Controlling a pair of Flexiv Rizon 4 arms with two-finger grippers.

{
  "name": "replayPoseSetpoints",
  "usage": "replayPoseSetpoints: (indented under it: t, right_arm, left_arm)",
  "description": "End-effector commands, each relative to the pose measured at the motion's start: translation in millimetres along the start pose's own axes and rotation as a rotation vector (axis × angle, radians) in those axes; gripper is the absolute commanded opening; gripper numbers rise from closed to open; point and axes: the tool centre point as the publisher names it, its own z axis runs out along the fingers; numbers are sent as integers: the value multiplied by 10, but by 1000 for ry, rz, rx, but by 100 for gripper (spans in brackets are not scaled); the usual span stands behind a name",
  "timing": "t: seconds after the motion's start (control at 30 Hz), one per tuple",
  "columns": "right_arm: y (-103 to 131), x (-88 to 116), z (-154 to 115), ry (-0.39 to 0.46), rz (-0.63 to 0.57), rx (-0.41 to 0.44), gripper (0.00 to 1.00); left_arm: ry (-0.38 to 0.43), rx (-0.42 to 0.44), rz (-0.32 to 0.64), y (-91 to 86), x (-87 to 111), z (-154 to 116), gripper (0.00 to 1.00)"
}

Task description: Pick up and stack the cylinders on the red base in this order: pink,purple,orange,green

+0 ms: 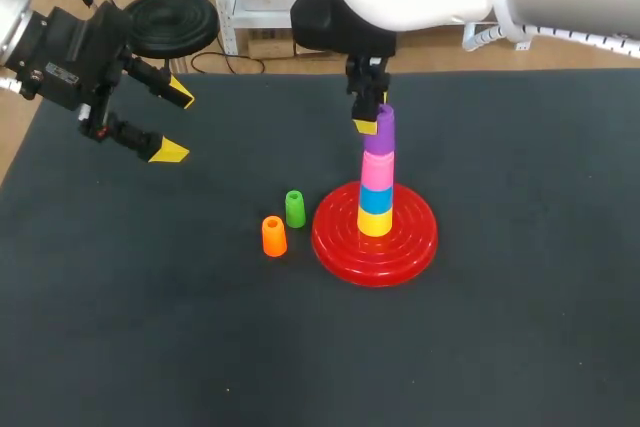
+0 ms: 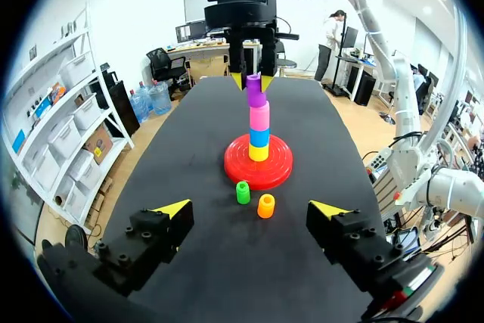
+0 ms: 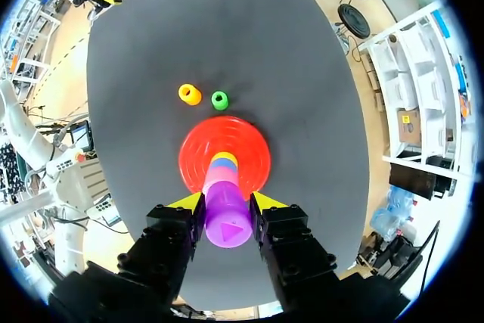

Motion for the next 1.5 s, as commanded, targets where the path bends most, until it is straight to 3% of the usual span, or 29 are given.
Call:
replayPoseSetpoints:
  t: [0.03, 0.87, 1.17, 1.5]
  right_arm:
    - [41, 38, 22, -9, 1, 5, 0]
    - [42, 59, 74, -18, 6, -1, 0]
    - [49, 60, 78, -13, 23, 52, 0]
    - [64, 80, 116, -25, 33, 52, 0]
  left_arm:
    - [0, -3, 1, -9, 4, 2, 100]
    - [0, -3, 1, -9, 4, 2, 100]
    - [0, -3, 1, -9, 4, 2, 100]
    - [0, -3, 1, -9, 4, 2, 100]
